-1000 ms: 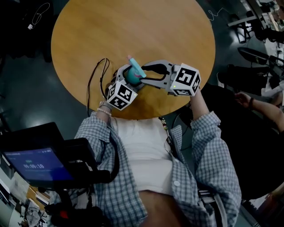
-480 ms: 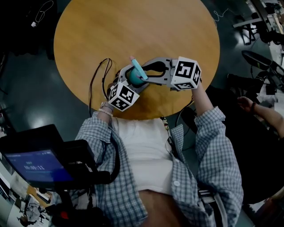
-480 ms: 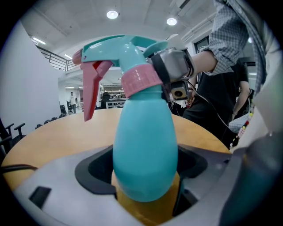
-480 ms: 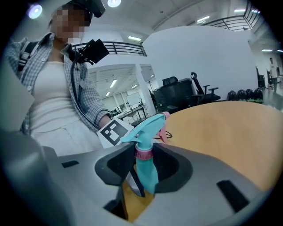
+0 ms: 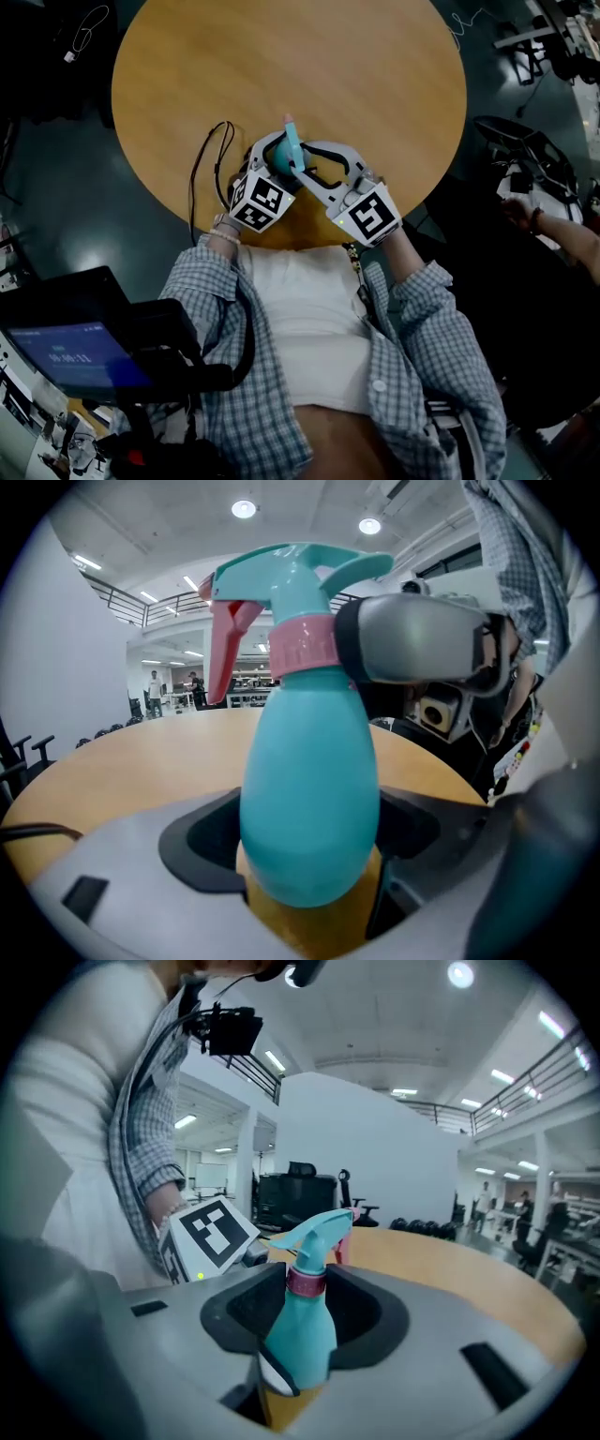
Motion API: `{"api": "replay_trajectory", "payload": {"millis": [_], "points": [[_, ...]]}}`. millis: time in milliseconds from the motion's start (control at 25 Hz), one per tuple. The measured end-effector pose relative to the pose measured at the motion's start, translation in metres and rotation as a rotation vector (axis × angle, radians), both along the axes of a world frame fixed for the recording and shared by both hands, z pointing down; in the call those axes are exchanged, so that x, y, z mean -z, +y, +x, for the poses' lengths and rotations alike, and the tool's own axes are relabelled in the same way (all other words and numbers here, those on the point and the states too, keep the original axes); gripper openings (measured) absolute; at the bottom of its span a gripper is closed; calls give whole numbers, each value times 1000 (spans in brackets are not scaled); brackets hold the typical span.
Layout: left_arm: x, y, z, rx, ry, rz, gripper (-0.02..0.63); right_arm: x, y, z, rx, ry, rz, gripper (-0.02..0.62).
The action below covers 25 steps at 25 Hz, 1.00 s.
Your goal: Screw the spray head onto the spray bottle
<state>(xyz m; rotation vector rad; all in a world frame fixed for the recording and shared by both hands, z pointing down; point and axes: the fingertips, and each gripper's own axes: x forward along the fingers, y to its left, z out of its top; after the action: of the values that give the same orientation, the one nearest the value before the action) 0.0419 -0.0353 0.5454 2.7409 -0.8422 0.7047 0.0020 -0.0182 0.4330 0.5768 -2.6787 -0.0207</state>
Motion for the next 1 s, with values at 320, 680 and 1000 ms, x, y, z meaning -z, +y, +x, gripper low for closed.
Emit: {"api": "replay_trajectory", "payload": {"millis": [320, 680, 1000], "points": [[-2, -5, -3, 20, 5, -12, 410, -2, -5, -1, -366, -47, 131, 121], [-2, -4, -5, 15, 4, -8, 410, -1, -2, 1, -169, -68, -20, 123], [-2, -4, -4, 11, 0, -5, 408, 0, -5, 0, -3, -123, -182, 123]]}}
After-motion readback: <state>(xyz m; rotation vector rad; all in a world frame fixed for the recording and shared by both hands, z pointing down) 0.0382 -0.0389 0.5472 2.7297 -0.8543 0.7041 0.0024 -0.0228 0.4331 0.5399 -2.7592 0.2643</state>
